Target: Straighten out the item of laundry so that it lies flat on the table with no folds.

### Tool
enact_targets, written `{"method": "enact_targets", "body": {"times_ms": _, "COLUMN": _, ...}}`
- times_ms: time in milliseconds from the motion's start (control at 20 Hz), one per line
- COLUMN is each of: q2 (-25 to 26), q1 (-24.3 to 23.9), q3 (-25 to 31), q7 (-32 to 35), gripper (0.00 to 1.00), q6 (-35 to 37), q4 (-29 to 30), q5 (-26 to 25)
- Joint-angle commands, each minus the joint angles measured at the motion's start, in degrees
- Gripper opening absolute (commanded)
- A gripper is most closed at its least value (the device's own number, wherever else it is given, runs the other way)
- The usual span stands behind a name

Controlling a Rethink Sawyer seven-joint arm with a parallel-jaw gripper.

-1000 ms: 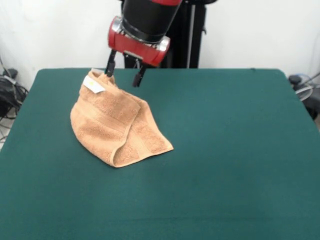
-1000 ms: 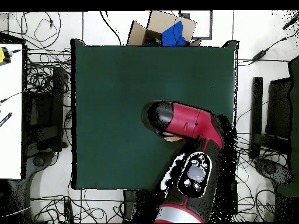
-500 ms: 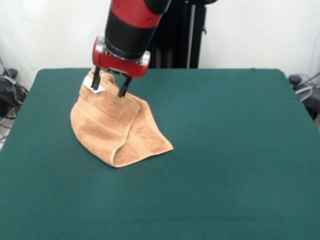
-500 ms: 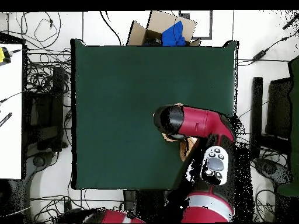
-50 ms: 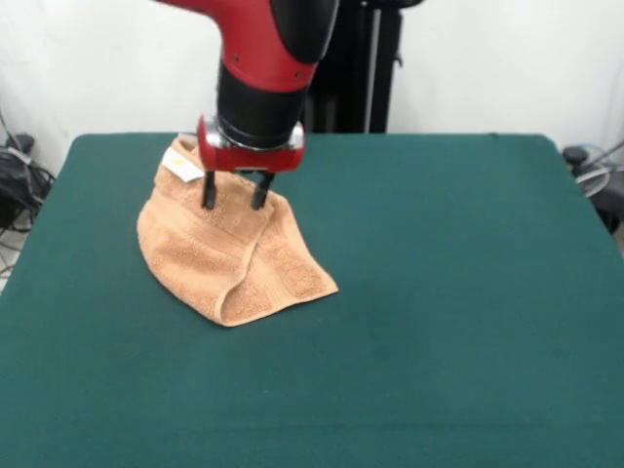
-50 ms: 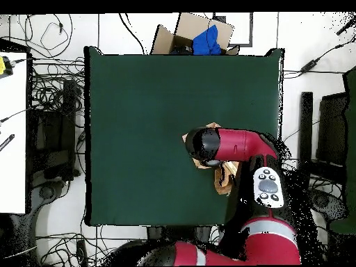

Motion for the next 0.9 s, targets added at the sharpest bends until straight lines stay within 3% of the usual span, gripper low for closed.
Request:
{"method": "enact_targets", "body": {"times_ms": 50, "q2": 1.9, "q1": -1.2, "q3": 11.6, "q7": -9.3, "gripper": 1.00, "q6": 2.1, "q4": 5.4, "q5": -2.4}}
{"method": "enact_targets", "body": {"times_ms": 450, "q2": 1.9, "q1": -3.3, "q3": 15.3, "q7": -10.3, "gripper": 1.00, "q6": 4.7, "q4": 7.0, "q5": -3.2}}
{"method": "enact_targets", "body": {"times_ms": 900, "q2": -1.8, "q1": -6.0, "q3": 16.8, "q7": -11.6, "gripper": 1.00, "q6": 9.0, "q4": 10.4, "q5": -4.3}}
